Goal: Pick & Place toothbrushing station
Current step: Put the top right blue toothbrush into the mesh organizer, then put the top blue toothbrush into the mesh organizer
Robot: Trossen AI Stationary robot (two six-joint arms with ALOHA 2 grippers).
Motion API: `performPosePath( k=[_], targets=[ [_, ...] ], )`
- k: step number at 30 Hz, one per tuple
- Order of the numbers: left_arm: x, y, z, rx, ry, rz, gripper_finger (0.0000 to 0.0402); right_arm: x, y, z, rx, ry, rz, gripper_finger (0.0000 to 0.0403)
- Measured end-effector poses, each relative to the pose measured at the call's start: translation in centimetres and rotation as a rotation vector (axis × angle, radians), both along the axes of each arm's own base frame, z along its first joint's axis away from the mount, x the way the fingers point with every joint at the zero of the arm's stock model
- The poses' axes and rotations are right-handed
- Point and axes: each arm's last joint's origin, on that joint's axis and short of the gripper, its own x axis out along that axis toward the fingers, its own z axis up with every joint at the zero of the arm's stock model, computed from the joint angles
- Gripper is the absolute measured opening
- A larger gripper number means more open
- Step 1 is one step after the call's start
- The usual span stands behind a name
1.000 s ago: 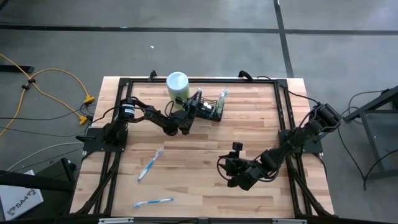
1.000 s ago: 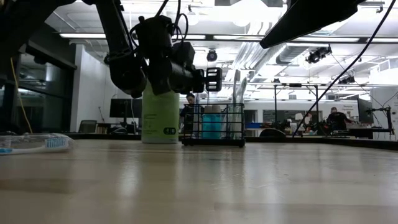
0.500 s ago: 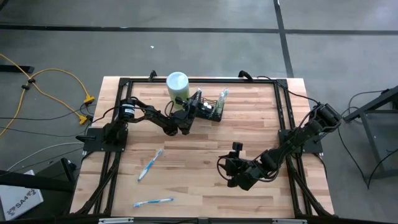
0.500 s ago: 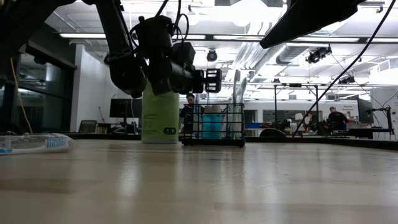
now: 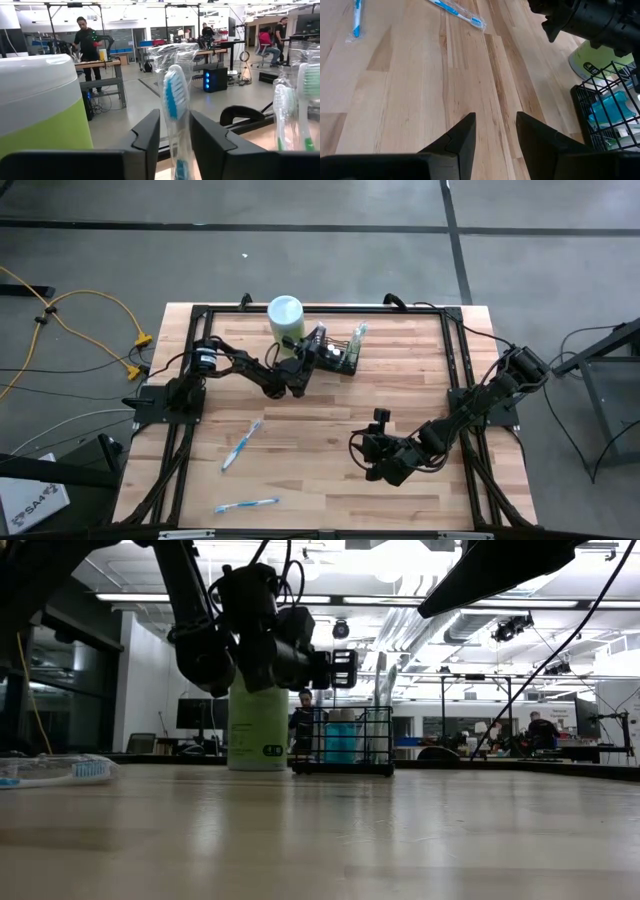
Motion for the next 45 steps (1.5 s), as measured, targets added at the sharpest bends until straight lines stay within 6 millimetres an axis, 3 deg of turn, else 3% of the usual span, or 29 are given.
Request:
performPosePath(
  k=[5,16,45],
  targets=[
    [0.0,-0.3,0.0,-0.004,-0.001,0.002,0.0126,0.0,0.0,0.0,0.001,0.001,0.002,0.0133],
    [0.0,-0.9,0.2,0.000,0.008,0.017,0.0129,0.0,0.1,0.0,0.017,0.011,0.018,0.0133],
    [-0.5,-6.3,0.5,-0.051,0.066,0.103,0.0129,0.0,0.1,-0.1,0.044,0.016,0.020,0.0133]
  ],
)
